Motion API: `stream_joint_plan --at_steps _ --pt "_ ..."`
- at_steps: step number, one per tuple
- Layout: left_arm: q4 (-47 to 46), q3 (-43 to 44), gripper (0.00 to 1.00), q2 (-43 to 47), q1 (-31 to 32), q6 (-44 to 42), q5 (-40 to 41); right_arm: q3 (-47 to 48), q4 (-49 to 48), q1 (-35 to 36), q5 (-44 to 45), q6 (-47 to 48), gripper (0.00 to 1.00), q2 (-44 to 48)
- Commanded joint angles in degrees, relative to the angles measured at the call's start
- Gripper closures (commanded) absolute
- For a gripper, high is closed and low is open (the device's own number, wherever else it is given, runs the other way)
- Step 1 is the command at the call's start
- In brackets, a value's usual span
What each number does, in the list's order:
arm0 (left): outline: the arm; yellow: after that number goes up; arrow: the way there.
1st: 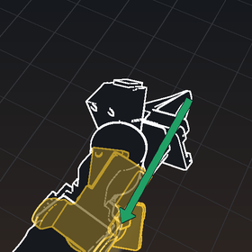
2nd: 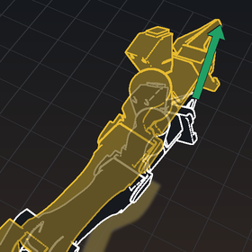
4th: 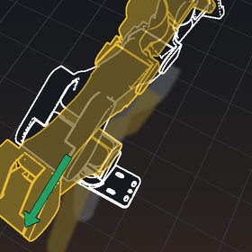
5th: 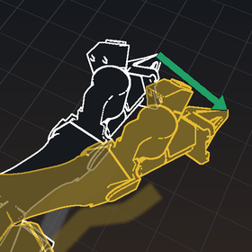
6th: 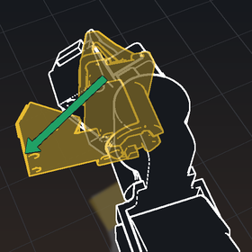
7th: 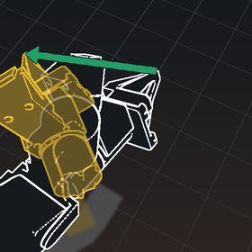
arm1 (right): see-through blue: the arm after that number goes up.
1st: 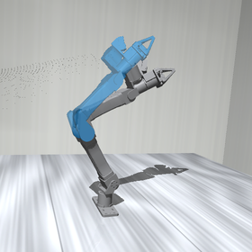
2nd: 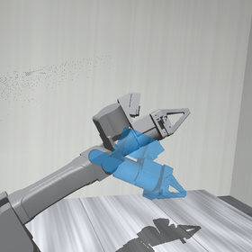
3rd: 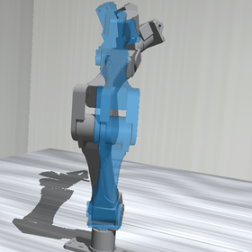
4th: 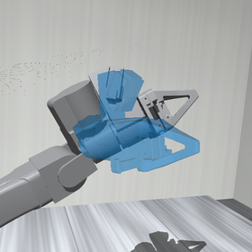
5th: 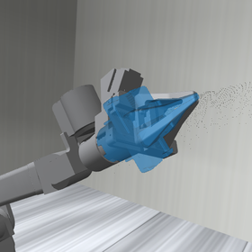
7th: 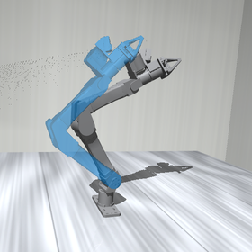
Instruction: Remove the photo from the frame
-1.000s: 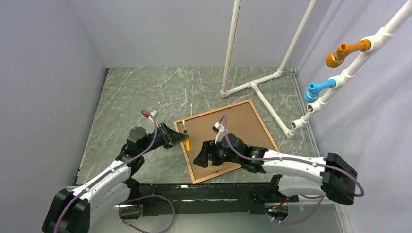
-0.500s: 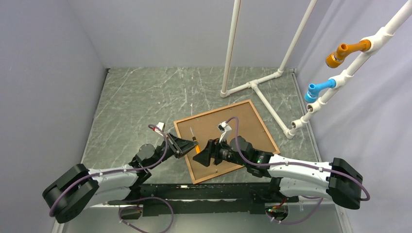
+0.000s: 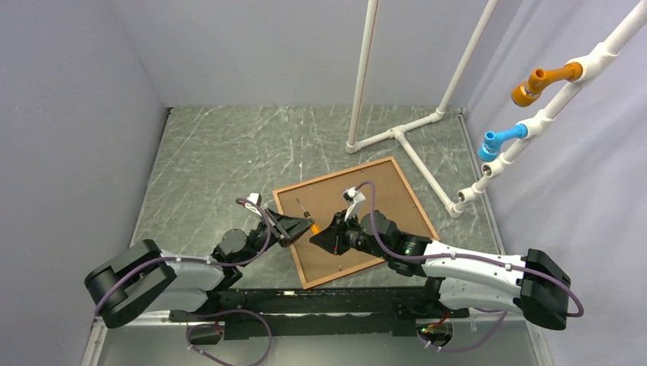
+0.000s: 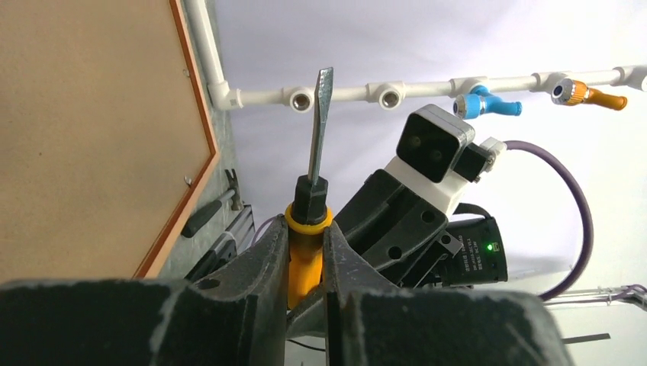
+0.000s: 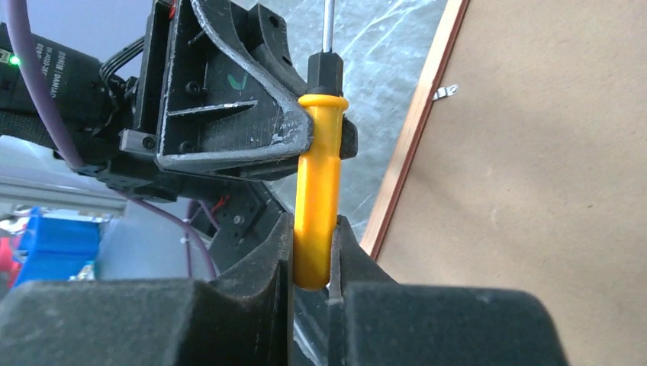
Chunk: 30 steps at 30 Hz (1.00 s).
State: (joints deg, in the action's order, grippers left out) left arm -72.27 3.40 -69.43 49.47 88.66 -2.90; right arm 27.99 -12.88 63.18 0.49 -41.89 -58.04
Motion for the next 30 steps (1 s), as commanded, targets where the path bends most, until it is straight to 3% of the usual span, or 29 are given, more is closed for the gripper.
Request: stream_joint_plan --at_steps 1,3,6,8,12,17,22,24,30 --pt "-9.2 -0.32 0.97 -1.49 0.57 0.83 0.48 2.56 1.23 0.09 3.2 1.75 1.0 1.04" --pt "-7.3 -0.83 0.82 -0.51 0.58 0.33 0.33 2.49 1.91 -0.04 3.02 3.14 1.0 1.8" --pt "-0.56 -1.78 0.34 3.68 0.53 -1.25 0.41 2.68 4.26 -0.07 2.12 6.43 1.0 3.63" --pt "9.24 -1.08 0.19 8.75 0.08 -2.95 -0.25 3.42 6.59 -0.58 0.38 8.97 1.0 4.08" --pt "35.9 4.15 0.14 21.98 -0.55 -11.13 -0.76 7.39 14.76 -1.68 -5.3 13.57 1.0 2.13" --pt "72.79 16.54 0.14 34.59 -0.94 -23.41 5.85 10.67 19.41 -1.87 -9.01 16.21 1.0 1.15" --pt "92.0 31.93 0.15 35.54 -1.23 -50.18 5.28 16.03 24.52 -2.08 -15.67 19.56 1.0 -3.22" --pt "97.8 37.98 0.12 33.42 -1.29 -62.18 1.58 17.99 25.83 -2.17 -19.65 21.11 1.0 -4.81" --pt "112.56 51.45 0.11 23.57 -1.25 -90.86 -24.16 20.59 25.24 -4.33 -41.14 24.86 1.0 -8.91"
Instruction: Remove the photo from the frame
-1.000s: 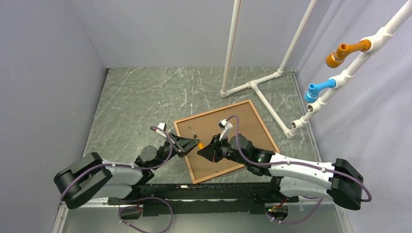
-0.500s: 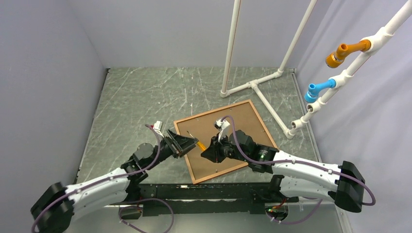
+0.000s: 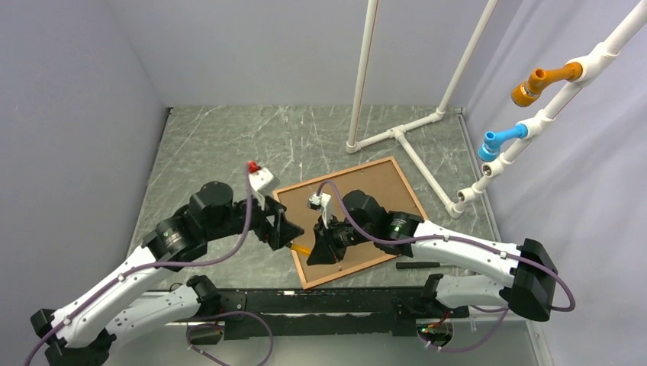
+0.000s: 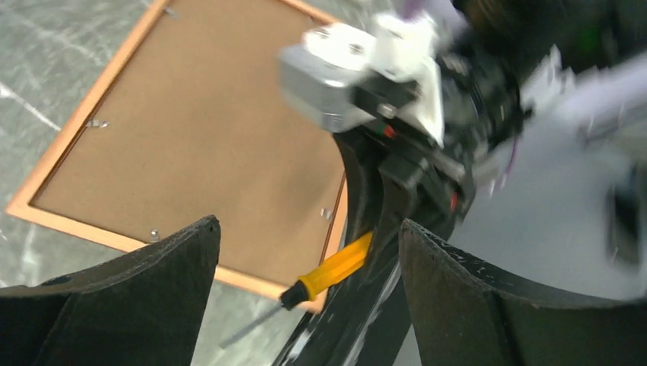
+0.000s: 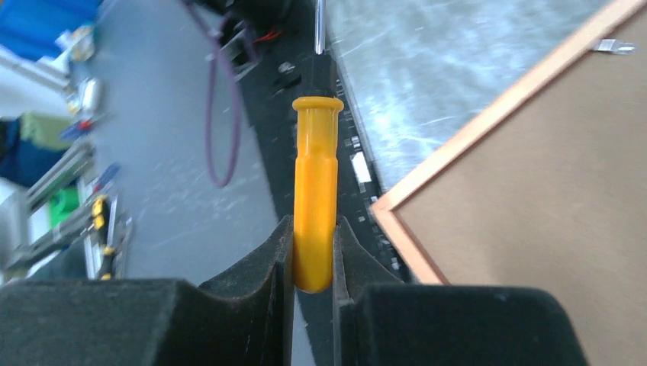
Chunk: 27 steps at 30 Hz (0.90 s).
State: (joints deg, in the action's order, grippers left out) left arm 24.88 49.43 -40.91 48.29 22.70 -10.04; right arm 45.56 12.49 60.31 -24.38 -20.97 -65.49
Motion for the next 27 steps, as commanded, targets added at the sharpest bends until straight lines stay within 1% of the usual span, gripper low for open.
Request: stream_joint_plan --at_steps 1,3,5,9,12,13,15,16,18,19,21,22,23,24,26,27 --pt "17.71 6.83 0.11 -6.3 -0.04 -27.37 -19.61 3.23 -0.07 -1.95 -18.45 4.3 1.0 -2.14" --pt "21.32 8.41 0.12 -8.9 -0.12 -31.94 -24.36 3.93 1.34 -2.36 -20.97 5.56 1.0 -3.04" --pt "23.11 8.44 0.14 -10.99 -0.07 -35.19 -27.95 4.36 2.07 -2.43 -20.82 6.11 1.0 -3.33" --pt "21.49 5.98 0.21 -14.53 -0.12 -35.97 -33.62 4.57 1.5 -2.91 -21.84 5.81 1.0 -3.17" --pt "19.15 4.33 0.34 -16.2 -0.17 -35.63 -37.1 4.72 1.28 -2.92 -21.63 5.81 1.0 -2.76" --pt "18.5 3.89 0.37 -16.44 -0.19 -35.39 -37.83 4.71 1.42 -2.97 -21.36 5.89 1.0 -2.59" --pt "15.89 2.83 0.39 -16.01 -0.2 -33.88 -38.36 4.63 1.63 -3.01 -21.15 5.95 1.0 -2.28" --pt "15.26 2.28 0.43 -15.66 -0.15 -33.51 -38.67 4.58 1.57 -3.04 -21.15 5.9 1.0 -2.12" --pt "12.83 1.07 0.58 -14.65 -0.25 -32.28 -39.29 3.95 0.31 -3.09 -20.32 5.15 1.0 -1.31" --pt "11.97 0.42 0.67 -13.73 -0.28 -31.63 -38.93 3.4 -0.96 -3.06 -19.78 4.46 1.0 -0.8" --pt "9.99 -0.89 0.91 -12.04 -0.34 -30.17 -36.95 2.11 -3.54 -3.23 -17.59 2.41 1.0 0.44" --pt "8.61 -1.76 0.98 -10.93 -0.46 -29.16 -35.72 1.35 -5.01 -3.26 -16.0 1.11 1.0 1.11" --pt "6.89 -2.65 1.0 -8.89 -0.53 -28.04 -34.76 0.67 -5.91 -3.27 -13.08 -0.67 0.89 1.79" --pt "5.07 -3.8 1.0 -7.1 -0.54 -26.49 -33.12 -0.23 -7.7 -3.31 -10.47 -2.66 0.73 2.7" --pt "0.7 -6.49 1.0 -3.69 -0.66 -23.35 -30.74 -2.87 -11.83 -3.42 -5.63 -7.49 0.37 5.08" --pt "-1.76 -7.91 1.0 -1.99 -0.67 -20.35 -29.02 -4.43 -15.17 -3.45 -2.79 -10.85 0.23 6.53"
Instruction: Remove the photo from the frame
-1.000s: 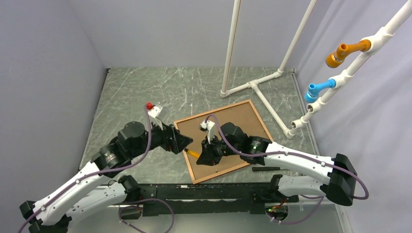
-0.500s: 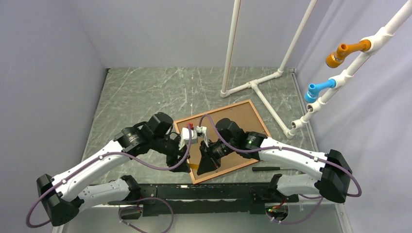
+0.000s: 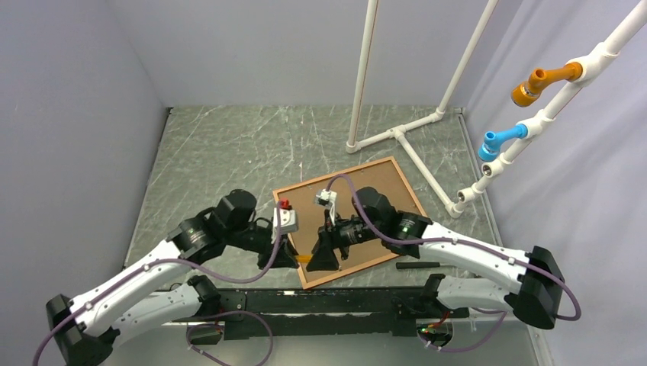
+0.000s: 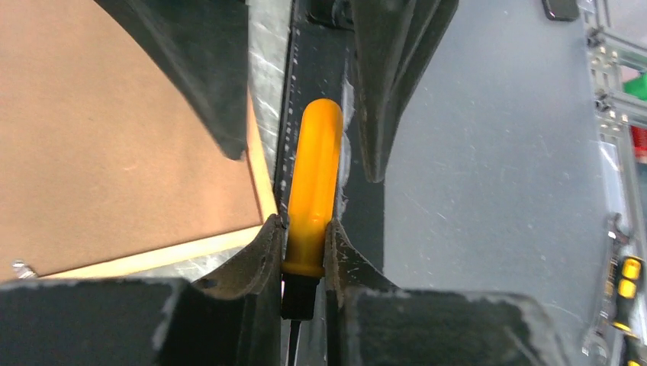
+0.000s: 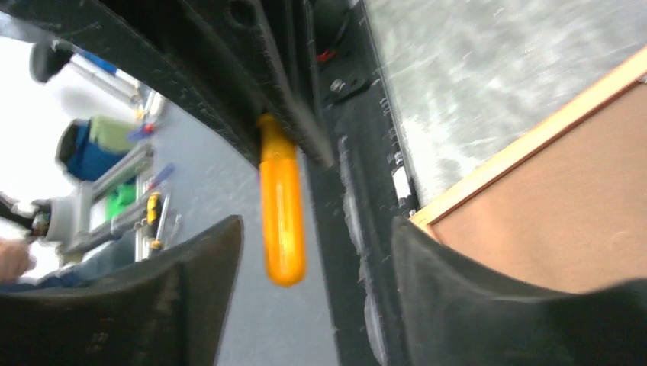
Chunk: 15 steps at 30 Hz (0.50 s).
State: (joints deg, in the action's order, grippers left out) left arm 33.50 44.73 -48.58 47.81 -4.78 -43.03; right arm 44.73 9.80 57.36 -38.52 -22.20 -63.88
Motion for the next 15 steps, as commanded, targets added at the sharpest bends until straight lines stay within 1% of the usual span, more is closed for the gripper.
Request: stream_joint_plan --at_steps 1,3,4,7,9,11,12,13,14,15 --pt "-12.92 -4.67 1.0 7.37 -0.3 9.46 5.88 -5.58 -16.1 -0.53 13.65 -14.12 0.14 6.67" --pt "-17.52 -7.78 1.0 10.3 -0.57 13.2 8.48 -8.95 -22.98 -0.5 16.78 -21.16 0.04 9.01" --pt "-19.75 -9.02 1.0 11.59 -0.77 15.32 10.55 -10.54 -26.63 -0.5 18.16 -24.91 0.01 9.78" --pt "-27.07 -13.13 1.0 14.1 -2.22 23.03 10.68 -15.76 -39.86 -0.52 19.36 -34.29 0.0 10.69" --pt "-30.32 -14.49 1.0 14.79 -3.64 26.64 9.45 -16.87 -42.26 -0.45 21.2 -38.28 0.0 10.26" --pt "-33.72 -15.72 1.0 14.93 -5.51 30.67 7.99 -16.82 -41.44 -0.52 23.49 -40.33 0.01 9.57" --pt "-36.67 -16.7 1.0 14.7 -6.45 33.23 6.31 -16.75 -42.06 -0.46 23.18 -40.14 0.02 9.02" --pt "-39.85 -17.58 1.0 14.39 -7.29 35.61 4.52 -16.59 -43.2 -0.5 22.28 -39.42 0.08 8.44" --pt "-42.91 -18.36 1.0 13.94 -8.0 37.58 2.64 -16.27 -44.08 -0.47 20.85 -38.5 0.17 7.56" --pt "-44.41 -18.96 1.0 13.56 -8.73 39.24 1.68 -15.22 -44.3 -0.51 19.16 -37.19 0.23 6.62"
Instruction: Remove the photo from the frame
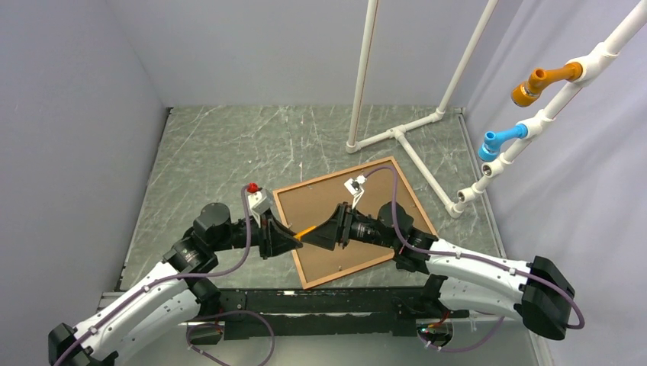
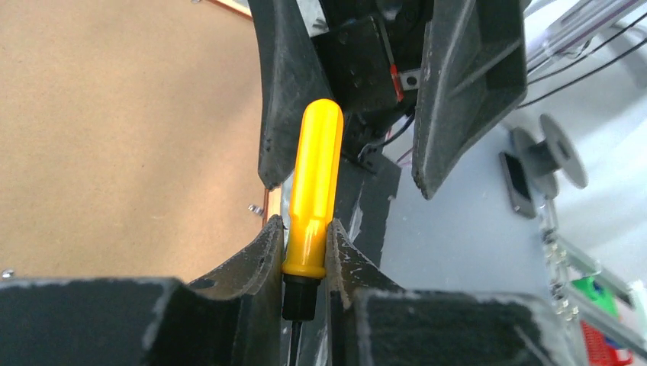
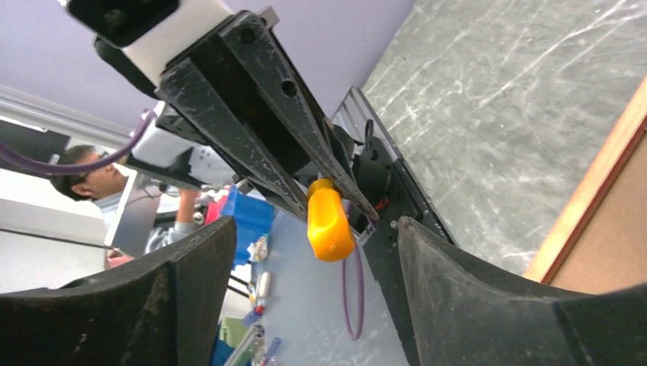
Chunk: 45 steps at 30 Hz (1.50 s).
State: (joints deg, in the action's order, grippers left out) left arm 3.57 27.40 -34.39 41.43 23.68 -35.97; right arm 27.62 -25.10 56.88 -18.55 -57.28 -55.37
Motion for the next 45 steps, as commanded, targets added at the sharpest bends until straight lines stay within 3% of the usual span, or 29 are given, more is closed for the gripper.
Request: stream_joint_plan --at_steps 1,5,8,18,22,24,25,26,27,28,29,30,32,37,40,45 --pt "-16.22 -2.34 1.0 -1.0 -2.97 12.77 -6.47 2.79 -8.98 0.0 -2.29 -0.63 0.25 -2.79" --pt "-19.18 -3.16 1.0 -2.21 -4.52 14.86 -10.49 2.52 -10.56 -0.98 -2.17 0.48 0.28 -3.92" --pt "-19.56 -3.8 1.0 -1.63 -4.91 15.42 -11.31 2.02 -13.99 -2.28 -3.64 -1.3 0.45 -4.54" --pt "-25.81 -6.02 1.0 -2.09 -5.46 19.27 -12.34 2.94 -23.75 -3.08 -10.59 -4.58 0.52 -10.66" --pt "-27.02 -6.73 1.0 -2.21 -5.84 20.35 -11.86 3.47 -22.05 -3.09 -10.38 -3.54 0.56 -10.83" --pt "-27.89 -7.1 1.0 -2.02 -6.02 20.97 -11.76 3.3 -22.3 -3.03 -10.54 -3.58 0.65 -11.12" --pt "-27.95 -7.17 1.0 -1.94 -6.13 21.11 -11.57 3.18 -22.46 -3.03 -10.55 -3.67 0.74 -11.21" --pt "-27.43 -7.14 1.0 -1.85 -6.1 21.0 -11.32 3.16 -22.39 -3.01 -10.55 -3.65 0.92 -11.47" --pt "-26.12 -6.87 1.0 -1.7 -6.21 20.67 -10.63 3.19 -22.14 -3.01 -10.51 -3.65 1.0 -11.51" --pt "-23.14 -6.05 1.0 -1.35 -6.3 19.68 -8.99 3.24 -21.44 -3.02 -10.22 -3.19 1.0 -11.36" --pt "-17.63 -4.87 0.92 -0.73 -6.67 18.12 -6.45 3.46 -19.67 -3.13 -9.63 -2.08 1.0 -10.73" --pt "-9.48 -3.32 0.77 0.27 -6.85 16.39 -3.31 4.25 -15.76 -3.66 -8.23 -0.12 1.0 -9.57" --pt "1.19 -0.77 0.5 2.63 -7.3 13.53 3.45 7.34 0.05 -4.81 -1.72 4.36 1.0 -6.73" --pt "21.49 4.4 0.14 7.59 -8.07 12.14 22.51 15.34 17.03 -7.45 4.78 13.38 1.0 -6.59" --pt "30.03 5.14 0.07 7.79 -8.52 15.52 32.66 20.88 25.51 -7.49 10.24 18.77 1.0 -10.69" --pt "26.2 1.14 0.13 5.73 -10.51 20.28 29.88 29.59 34.02 -7.49 17.13 22.66 1.0 -21.53"
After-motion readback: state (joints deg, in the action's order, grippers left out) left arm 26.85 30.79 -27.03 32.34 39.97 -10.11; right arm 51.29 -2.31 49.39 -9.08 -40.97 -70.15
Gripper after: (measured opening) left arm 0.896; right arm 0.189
